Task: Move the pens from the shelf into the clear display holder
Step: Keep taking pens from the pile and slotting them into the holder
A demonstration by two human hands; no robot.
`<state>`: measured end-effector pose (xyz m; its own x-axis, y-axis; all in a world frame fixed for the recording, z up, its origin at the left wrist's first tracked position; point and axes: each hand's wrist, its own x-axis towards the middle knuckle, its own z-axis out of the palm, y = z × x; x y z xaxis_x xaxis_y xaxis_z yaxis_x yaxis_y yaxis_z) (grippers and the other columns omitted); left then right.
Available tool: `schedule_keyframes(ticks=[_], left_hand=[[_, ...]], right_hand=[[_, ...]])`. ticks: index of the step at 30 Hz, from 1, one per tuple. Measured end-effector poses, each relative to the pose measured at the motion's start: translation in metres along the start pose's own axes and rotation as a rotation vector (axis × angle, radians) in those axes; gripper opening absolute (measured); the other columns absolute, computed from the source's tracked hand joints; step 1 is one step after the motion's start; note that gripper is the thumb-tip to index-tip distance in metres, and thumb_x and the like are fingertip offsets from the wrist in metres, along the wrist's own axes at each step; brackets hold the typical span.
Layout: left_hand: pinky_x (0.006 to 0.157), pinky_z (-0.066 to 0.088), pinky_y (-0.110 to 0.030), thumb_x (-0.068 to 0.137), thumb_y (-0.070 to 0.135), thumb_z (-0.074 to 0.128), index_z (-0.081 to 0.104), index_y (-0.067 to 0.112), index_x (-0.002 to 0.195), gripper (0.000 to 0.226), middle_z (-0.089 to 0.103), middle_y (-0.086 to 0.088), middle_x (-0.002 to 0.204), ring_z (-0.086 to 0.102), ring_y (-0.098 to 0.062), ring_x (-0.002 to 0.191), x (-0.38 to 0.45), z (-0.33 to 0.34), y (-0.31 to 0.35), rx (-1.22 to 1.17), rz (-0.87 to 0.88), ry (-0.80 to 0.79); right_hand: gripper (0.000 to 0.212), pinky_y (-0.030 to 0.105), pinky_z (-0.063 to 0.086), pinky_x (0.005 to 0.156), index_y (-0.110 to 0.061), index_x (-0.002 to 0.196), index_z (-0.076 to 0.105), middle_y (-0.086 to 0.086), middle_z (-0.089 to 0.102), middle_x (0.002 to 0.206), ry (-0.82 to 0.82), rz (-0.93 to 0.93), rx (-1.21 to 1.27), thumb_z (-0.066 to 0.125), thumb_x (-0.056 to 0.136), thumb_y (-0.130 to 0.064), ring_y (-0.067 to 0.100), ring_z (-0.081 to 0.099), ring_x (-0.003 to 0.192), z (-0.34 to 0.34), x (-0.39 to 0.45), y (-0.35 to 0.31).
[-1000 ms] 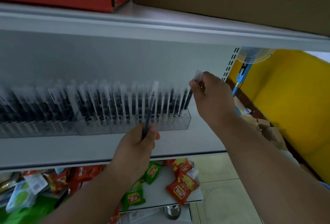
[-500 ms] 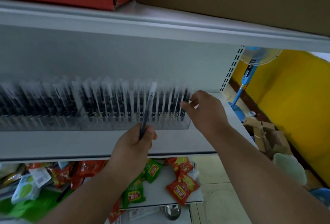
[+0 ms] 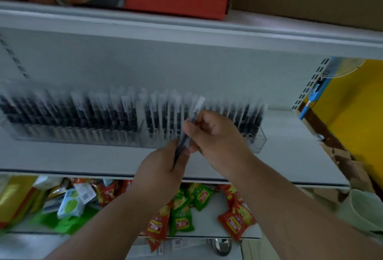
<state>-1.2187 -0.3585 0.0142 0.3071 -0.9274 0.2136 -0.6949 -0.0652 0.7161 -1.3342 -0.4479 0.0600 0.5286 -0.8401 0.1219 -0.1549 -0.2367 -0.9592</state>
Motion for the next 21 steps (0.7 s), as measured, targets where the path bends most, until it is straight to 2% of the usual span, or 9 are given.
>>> schedule_keyframes(ticks=[1,3,5,7,9,11,15,18,21], left_hand=[[0.047,0.033,-0.020,0.099,0.037,0.046,0.050,0.028,0.086,0.017,0.050,0.002,0.058,0.052,-0.008,0.061,0.000,-0.008,-0.009,0.026,0.001,0.016],[0.047,0.029,-0.018,0.097,0.035,0.052,0.050,0.030,0.087,0.011,0.050,0.006,0.061,0.051,-0.008,0.059,0.001,-0.025,-0.028,0.077,0.016,0.063],[0.061,0.035,-0.015,0.095,0.035,0.053,0.055,0.029,0.096,0.007,0.053,0.014,0.079,0.050,-0.004,0.071,0.003,-0.044,-0.048,0.165,0.089,0.145],[0.079,0.043,-0.026,0.092,0.038,0.048,0.061,0.020,0.110,0.029,0.057,0.005,0.100,0.051,-0.013,0.092,0.007,-0.060,-0.067,0.297,0.170,0.203],[0.090,0.046,-0.037,0.090,0.037,0.045,0.063,0.014,0.117,0.040,0.059,-0.004,0.113,0.051,-0.024,0.106,0.009,-0.070,-0.081,0.410,0.233,0.216],[0.096,0.046,-0.042,0.090,0.036,0.045,0.061,0.012,0.124,0.045,0.058,-0.006,0.121,0.050,-0.028,0.113,0.010,-0.075,-0.091,0.483,0.276,0.159],[0.100,0.041,-0.042,0.088,0.036,0.044,0.060,0.011,0.130,0.051,0.057,-0.005,0.125,0.046,-0.028,0.116,0.016,-0.076,-0.106,0.579,0.356,0.066],[0.102,0.033,-0.039,0.085,0.035,0.046,0.059,0.011,0.130,0.052,0.056,-0.005,0.125,0.045,-0.027,0.115,0.020,-0.078,-0.113,0.599,0.420,0.057],[0.102,0.033,-0.042,0.085,0.034,0.048,0.057,0.011,0.132,0.054,0.055,-0.007,0.127,0.046,-0.029,0.115,0.021,-0.078,-0.118,0.609,0.466,0.041]], right_hand=[[0.014,0.029,0.051,0.054,-0.006,0.083,0.062,0.013,0.060,0.063,0.024,-0.012,0.027,0.062,0.095,-0.014,0.017,0.057,0.053,0.010,0.002,-0.003],[0.016,0.038,0.054,0.059,-0.010,0.082,0.062,0.002,0.060,0.060,0.110,-0.045,-0.005,0.062,0.095,-0.019,0.017,0.060,0.055,0.025,0.009,-0.007],[0.015,0.047,0.056,0.069,-0.013,0.085,0.063,0.000,0.065,0.065,0.181,-0.071,-0.077,0.062,0.095,-0.024,0.021,0.065,0.064,0.037,0.018,-0.012],[0.013,0.043,0.056,0.074,-0.016,0.087,0.063,0.002,0.068,0.074,0.231,-0.094,-0.144,0.061,0.096,-0.025,0.020,0.067,0.073,0.047,0.026,-0.016],[0.015,0.030,0.053,0.071,-0.015,0.089,0.064,0.003,0.069,0.079,0.255,-0.121,-0.253,0.059,0.096,-0.027,0.015,0.065,0.075,0.057,0.033,-0.023],[0.017,0.025,0.048,0.066,-0.013,0.092,0.065,0.003,0.068,0.081,0.271,-0.146,-0.379,0.059,0.096,-0.028,0.011,0.062,0.073,0.068,0.037,-0.027],[0.023,0.023,0.040,0.052,-0.018,0.077,0.055,-0.001,0.057,0.067,0.258,-0.158,-0.575,0.060,0.096,-0.029,0.010,0.049,0.057,0.087,0.041,-0.033],[0.031,0.027,0.037,0.053,-0.017,0.073,0.046,-0.001,0.053,0.067,0.225,-0.066,-0.736,0.059,0.097,-0.032,0.009,0.048,0.058,0.098,0.044,-0.032],[0.036,0.027,0.028,0.050,-0.019,0.069,0.041,-0.004,0.045,0.064,0.220,0.057,-0.832,0.058,0.097,-0.034,0.004,0.041,0.056,0.110,0.043,-0.020]])
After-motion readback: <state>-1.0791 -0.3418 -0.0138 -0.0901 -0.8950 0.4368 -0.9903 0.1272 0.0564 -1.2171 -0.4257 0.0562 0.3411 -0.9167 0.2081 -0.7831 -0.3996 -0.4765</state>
